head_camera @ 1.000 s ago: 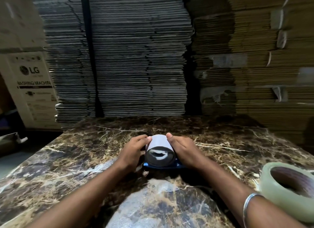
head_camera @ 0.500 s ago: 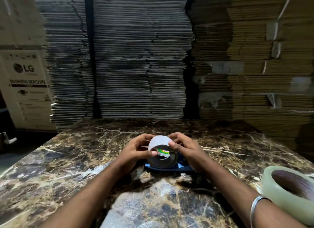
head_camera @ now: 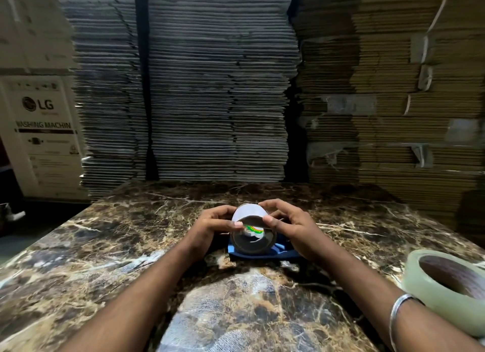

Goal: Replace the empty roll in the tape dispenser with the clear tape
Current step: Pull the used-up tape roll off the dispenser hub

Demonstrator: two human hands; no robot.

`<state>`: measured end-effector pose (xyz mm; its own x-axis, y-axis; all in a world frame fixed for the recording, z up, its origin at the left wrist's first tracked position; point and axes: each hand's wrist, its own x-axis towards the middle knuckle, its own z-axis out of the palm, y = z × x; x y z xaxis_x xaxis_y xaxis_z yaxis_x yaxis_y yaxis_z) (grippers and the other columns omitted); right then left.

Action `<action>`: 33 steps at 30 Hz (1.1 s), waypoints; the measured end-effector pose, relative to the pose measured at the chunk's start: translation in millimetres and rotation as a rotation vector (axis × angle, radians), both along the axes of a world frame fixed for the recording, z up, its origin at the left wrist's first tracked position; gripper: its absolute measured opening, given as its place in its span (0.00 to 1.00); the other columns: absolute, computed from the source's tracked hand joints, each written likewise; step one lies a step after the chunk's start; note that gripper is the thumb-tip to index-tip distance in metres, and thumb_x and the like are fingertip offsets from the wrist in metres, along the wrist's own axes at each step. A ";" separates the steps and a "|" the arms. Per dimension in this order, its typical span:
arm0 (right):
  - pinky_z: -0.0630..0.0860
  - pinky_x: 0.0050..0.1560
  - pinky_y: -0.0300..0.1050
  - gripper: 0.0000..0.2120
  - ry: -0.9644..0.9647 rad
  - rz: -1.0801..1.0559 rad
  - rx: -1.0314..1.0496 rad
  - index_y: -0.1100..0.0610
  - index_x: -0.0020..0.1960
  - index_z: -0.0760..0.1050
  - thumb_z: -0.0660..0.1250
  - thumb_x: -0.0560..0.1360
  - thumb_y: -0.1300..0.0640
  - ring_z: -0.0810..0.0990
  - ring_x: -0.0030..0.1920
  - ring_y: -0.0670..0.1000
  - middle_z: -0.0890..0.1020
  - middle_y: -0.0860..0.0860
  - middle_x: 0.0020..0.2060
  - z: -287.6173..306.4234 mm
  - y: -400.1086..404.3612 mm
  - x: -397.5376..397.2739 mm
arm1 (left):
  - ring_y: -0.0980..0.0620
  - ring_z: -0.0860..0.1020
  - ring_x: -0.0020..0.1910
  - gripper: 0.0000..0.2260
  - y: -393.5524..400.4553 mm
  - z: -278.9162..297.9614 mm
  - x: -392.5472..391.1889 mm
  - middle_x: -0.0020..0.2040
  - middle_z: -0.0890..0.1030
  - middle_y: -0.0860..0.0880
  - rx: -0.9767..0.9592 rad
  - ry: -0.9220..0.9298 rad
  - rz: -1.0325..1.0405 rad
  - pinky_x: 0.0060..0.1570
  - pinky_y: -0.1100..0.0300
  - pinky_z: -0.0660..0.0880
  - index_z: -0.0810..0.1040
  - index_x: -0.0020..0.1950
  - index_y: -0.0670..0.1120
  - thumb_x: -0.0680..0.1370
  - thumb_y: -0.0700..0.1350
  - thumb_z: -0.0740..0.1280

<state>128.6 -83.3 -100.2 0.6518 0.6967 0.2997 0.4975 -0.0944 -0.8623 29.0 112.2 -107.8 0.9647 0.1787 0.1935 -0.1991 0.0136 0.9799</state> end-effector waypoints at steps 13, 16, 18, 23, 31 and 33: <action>0.77 0.53 0.51 0.30 -0.851 -0.339 -0.331 0.45 0.68 0.71 0.65 0.68 0.37 0.75 0.56 0.51 0.75 0.47 0.57 10.1 12.2 -33.4 | 0.50 0.82 0.42 0.27 3.3 -3.8 1.4 0.43 0.81 0.43 0.079 -0.006 0.005 0.40 0.59 0.79 0.77 0.55 0.34 0.59 0.45 0.72; 0.78 0.45 0.51 0.27 -0.966 -0.389 -0.380 0.49 0.64 0.73 0.67 0.68 0.42 0.77 0.51 0.53 0.76 0.49 0.53 7.7 15.2 -38.6 | 0.46 0.80 0.44 0.29 2.4 -4.5 -1.1 0.45 0.80 0.40 0.117 -0.007 -0.015 0.42 0.57 0.78 0.74 0.57 0.32 0.59 0.42 0.72; 0.77 0.43 0.50 0.25 -1.017 -0.425 -0.415 0.50 0.62 0.74 0.67 0.68 0.42 0.79 0.48 0.54 0.78 0.50 0.52 7.0 17.6 -39.9 | 0.48 0.79 0.47 0.27 2.7 -4.7 -3.3 0.48 0.81 0.42 0.277 -0.004 0.015 0.47 0.54 0.78 0.76 0.58 0.38 0.59 0.41 0.72; 0.75 0.36 0.47 0.20 -1.096 -0.527 -0.431 0.51 0.54 0.77 0.71 0.66 0.42 0.81 0.41 0.54 0.80 0.50 0.45 5.3 23.7 -43.0 | 0.48 0.81 0.53 0.29 -1.0 -8.2 -4.6 0.53 0.82 0.47 0.575 -0.003 0.078 0.52 0.46 0.80 0.74 0.62 0.52 0.62 0.36 0.74; 0.73 0.31 0.47 0.16 -1.135 -0.640 -0.429 0.53 0.46 0.77 0.75 0.63 0.47 0.81 0.33 0.54 0.80 0.50 0.36 5.9 29.8 -48.2 | 0.50 0.83 0.52 0.36 -3.9 -1.0 -6.4 0.55 0.84 0.48 0.626 0.017 0.077 0.53 0.52 0.81 0.71 0.67 0.55 0.60 0.39 0.75; 0.72 0.31 0.46 0.15 -1.116 -0.655 -0.423 0.53 0.43 0.77 0.76 0.63 0.47 0.81 0.31 0.54 0.80 0.50 0.34 9.1 29.5 -50.8 | 0.51 0.83 0.52 0.37 -4.0 0.0 -6.5 0.55 0.84 0.48 0.631 0.017 0.069 0.53 0.54 0.81 0.70 0.68 0.54 0.61 0.37 0.76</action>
<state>77.8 -53.8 -91.0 0.4493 0.5249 0.7229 0.6672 -0.7352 0.1192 22.5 108.1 -107.9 0.9590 0.0968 0.2664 -0.1632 -0.5796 0.7984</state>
